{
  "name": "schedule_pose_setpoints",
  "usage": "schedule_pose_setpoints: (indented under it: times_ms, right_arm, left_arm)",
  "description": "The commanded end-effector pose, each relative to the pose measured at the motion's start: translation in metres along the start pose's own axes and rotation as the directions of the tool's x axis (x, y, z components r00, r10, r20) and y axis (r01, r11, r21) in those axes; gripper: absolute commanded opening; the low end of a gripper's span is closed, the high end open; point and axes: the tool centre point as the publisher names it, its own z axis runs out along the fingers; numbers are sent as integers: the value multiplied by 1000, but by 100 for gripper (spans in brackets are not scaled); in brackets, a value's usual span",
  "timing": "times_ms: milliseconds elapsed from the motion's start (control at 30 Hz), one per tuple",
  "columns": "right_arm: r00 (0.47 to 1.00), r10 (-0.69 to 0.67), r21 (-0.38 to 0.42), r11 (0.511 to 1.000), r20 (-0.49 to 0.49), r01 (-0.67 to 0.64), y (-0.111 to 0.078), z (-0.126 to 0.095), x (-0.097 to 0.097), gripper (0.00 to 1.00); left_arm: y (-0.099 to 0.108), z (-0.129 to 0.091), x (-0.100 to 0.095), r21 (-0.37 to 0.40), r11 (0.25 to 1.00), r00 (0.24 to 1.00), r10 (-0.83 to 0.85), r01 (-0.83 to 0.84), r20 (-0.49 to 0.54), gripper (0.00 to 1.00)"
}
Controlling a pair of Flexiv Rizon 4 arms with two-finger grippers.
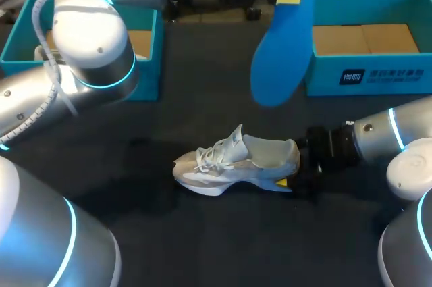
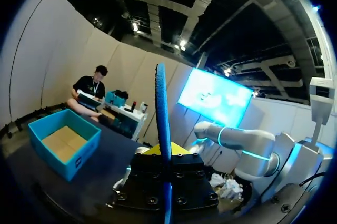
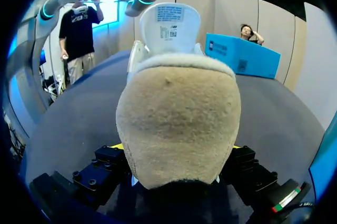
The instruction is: Take the shoe out of the shoebox, open the shoe tongue, remove and reinsert the insole, then place the shoe into the shoebox
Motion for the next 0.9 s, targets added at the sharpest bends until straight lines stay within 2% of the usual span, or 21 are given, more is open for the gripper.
schedule_pose_setpoints:
  times_ms: [33, 200, 367, 900]
  right_arm:
    - [1000, 0, 5, 1000, 1, 0, 1, 1, 1, 0]
    - [1000, 0, 5, 1000, 1, 0, 1, 1, 1, 0]
    - [1000, 0, 5, 1000, 1, 0, 1, 1, 1, 0]
    - [1000, 0, 5, 1000, 1, 0, 1, 1, 1, 0]
  left_arm:
    - [6, -8, 18, 51, 998, 1000, -26, 26, 3, 0]
    - [1, -5, 37, 89, 990, 993, -109, 113, -46, 0]
    - [-3, -2, 59, 92, 985, 987, -135, 143, -89, 0]
    - [-2, -3, 62, 98, 983, 985, -146, 155, -90, 0]
